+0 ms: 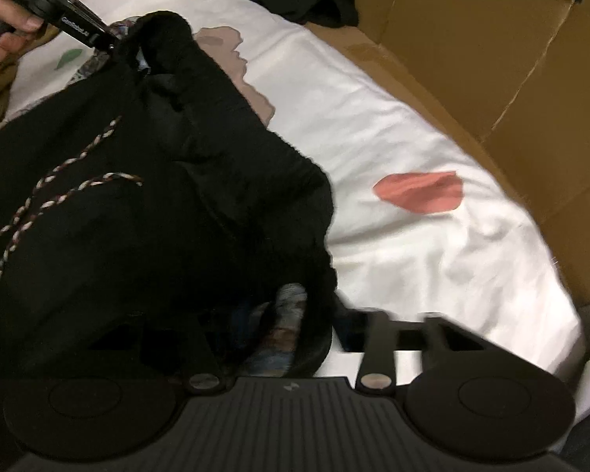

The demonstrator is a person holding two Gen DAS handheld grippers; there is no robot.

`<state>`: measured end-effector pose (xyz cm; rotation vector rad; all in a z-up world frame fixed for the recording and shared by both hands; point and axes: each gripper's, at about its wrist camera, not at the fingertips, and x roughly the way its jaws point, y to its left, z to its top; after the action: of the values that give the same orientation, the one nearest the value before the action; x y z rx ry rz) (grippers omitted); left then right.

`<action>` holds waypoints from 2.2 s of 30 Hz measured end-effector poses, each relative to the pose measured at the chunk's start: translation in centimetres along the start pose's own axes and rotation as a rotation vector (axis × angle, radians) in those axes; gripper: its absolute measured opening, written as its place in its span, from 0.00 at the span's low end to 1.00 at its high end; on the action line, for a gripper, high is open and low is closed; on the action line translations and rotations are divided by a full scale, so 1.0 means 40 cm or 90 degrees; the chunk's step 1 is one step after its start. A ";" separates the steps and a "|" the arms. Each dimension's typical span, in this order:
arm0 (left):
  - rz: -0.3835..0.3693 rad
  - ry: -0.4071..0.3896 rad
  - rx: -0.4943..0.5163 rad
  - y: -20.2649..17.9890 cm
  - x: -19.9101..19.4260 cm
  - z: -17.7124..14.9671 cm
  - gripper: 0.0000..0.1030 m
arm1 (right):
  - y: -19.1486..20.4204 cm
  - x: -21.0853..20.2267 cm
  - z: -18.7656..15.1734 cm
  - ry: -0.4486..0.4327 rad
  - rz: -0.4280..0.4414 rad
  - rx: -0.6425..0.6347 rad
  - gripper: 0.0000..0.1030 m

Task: Fold clothes
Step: 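Lower the held trousers onto the bed sheet with both grippers, then drag the trousers waistband across the sheet with both grippers to spread them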

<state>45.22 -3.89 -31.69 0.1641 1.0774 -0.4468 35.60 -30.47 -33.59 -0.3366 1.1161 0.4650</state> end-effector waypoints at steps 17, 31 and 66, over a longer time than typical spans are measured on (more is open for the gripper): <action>0.025 -0.050 0.095 -0.038 -0.008 0.033 0.55 | -0.165 -0.035 -0.049 -0.074 -0.002 0.255 0.40; -0.018 -0.016 0.124 -0.060 0.050 0.052 0.13 | -0.064 -0.010 0.000 -0.070 -0.058 0.045 0.17; -0.010 -0.085 -0.140 0.089 0.068 0.096 0.18 | -0.195 0.023 0.071 -0.167 -0.041 0.311 0.15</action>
<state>50.95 -2.74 -32.57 -0.0678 0.9889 -0.3450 42.19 -35.60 -33.07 0.1140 0.9231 0.1614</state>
